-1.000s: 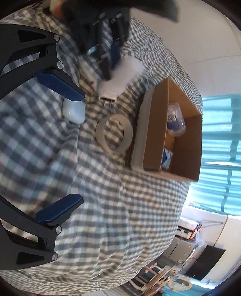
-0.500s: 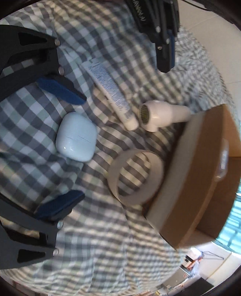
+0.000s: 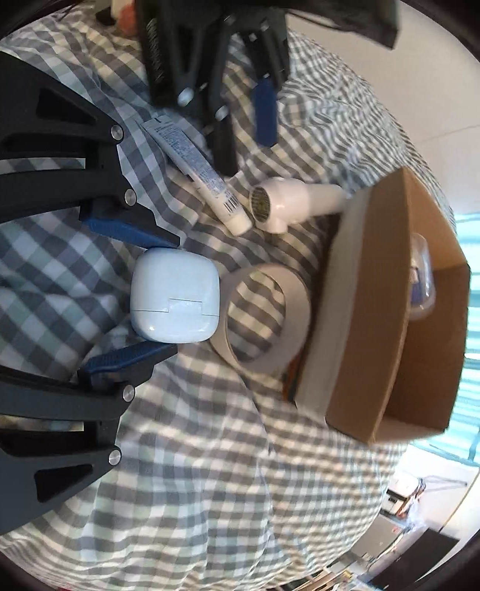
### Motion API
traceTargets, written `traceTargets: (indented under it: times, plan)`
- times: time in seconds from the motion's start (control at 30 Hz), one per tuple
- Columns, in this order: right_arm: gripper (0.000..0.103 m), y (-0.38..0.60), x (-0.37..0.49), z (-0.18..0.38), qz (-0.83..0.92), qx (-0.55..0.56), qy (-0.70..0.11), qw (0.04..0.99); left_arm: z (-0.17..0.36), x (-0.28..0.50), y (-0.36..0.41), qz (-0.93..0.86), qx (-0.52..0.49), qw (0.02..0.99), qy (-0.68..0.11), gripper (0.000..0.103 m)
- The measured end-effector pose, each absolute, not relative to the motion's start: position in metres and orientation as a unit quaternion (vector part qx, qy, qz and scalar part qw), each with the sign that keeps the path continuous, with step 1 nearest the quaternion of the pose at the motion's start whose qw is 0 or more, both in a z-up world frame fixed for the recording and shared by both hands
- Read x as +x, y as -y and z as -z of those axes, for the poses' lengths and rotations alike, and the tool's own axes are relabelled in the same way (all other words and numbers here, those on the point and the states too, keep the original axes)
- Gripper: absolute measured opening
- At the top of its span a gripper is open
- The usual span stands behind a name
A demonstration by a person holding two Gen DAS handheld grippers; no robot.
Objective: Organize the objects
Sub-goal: 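Grasp the white tube with the left tool while the right tool grasps the blue earbud case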
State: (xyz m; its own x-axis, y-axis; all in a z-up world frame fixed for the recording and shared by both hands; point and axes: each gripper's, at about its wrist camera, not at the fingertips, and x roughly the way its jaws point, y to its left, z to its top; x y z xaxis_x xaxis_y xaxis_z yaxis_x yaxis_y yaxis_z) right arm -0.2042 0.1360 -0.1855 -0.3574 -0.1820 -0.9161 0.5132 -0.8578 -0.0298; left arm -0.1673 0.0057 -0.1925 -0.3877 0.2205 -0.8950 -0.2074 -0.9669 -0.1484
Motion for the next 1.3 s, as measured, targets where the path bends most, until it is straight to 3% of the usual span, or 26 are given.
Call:
traceTargets:
  times: [0.1, 0.13, 0.2, 0.27, 0.6, 1.3]
  plan:
    - [0.050, -0.142, -0.204, 0.181, 0.814, 0.521, -0.142, 0.215, 0.203, -0.174, -0.015, -0.821, -0.554, 0.139, 0.005, 0.052]
    - [0.050, -0.143, -0.205, 0.180, 0.814, 0.521, -0.139, 0.215, 0.208, -0.176, -0.020, -0.817, -0.559, 0.143, -0.003, 0.048]
    - [0.050, -0.142, -0.205, 0.183, 0.814, 0.521, -0.136, 0.217, 0.218, -0.180, -0.028, -0.808, -0.571, 0.148, -0.017, 0.029]
    - [0.050, -0.146, -0.203, 0.182, 0.815, 0.520, -0.134, 0.218, 0.222, -0.181, -0.032, -0.803, -0.577, 0.147, -0.025, 0.027]
    - [0.050, -0.145, -0.193, 0.166, 0.828, 0.499, -0.140, 0.213, 0.196, -0.168, -0.022, -0.819, -0.560, 0.125, -0.021, 0.024]
    - [0.050, -0.139, -0.103, 0.063, 0.876, 0.407, -0.175, 0.193, 0.065, -0.096, -0.003, -0.893, -0.438, 0.108, -0.013, 0.020]
